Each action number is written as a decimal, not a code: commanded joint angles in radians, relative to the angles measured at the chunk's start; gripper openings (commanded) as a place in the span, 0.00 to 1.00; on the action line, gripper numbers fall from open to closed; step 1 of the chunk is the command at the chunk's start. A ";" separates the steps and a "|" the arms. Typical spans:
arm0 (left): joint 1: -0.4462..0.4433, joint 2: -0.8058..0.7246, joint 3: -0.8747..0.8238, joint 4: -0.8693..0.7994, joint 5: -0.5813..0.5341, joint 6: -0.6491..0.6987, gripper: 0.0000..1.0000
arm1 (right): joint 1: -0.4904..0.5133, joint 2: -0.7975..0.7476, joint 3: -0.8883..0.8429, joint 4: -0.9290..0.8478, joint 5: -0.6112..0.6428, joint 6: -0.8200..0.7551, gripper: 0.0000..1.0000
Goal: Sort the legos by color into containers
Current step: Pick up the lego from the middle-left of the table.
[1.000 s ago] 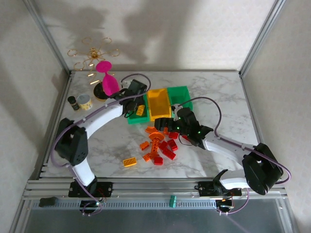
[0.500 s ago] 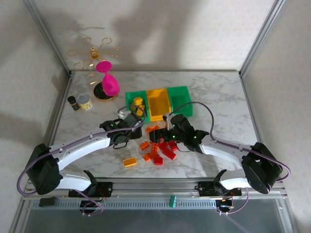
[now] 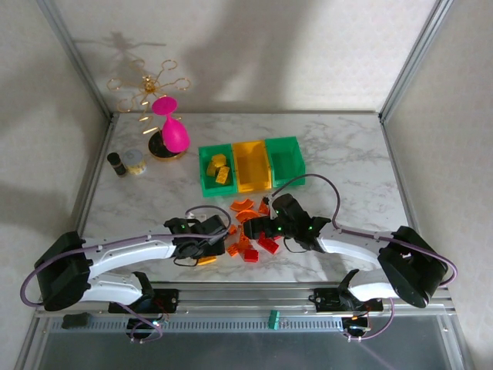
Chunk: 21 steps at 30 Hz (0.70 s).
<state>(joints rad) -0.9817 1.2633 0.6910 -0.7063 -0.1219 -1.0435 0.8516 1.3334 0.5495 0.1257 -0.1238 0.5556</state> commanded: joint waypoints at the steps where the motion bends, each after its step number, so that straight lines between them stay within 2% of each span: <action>1: -0.018 0.014 -0.031 0.039 0.037 -0.062 0.91 | 0.008 -0.003 -0.007 0.029 0.029 0.011 0.99; 8: -0.057 0.101 -0.037 0.085 0.035 -0.070 0.87 | 0.009 -0.029 -0.009 0.012 0.049 0.009 0.99; 21: -0.066 0.096 -0.031 0.061 -0.031 -0.077 0.61 | 0.008 -0.046 0.017 -0.003 0.051 0.015 0.99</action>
<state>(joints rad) -1.0401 1.3769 0.6506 -0.6220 -0.1055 -1.0985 0.8516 1.3109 0.5495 0.1303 -0.0792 0.5648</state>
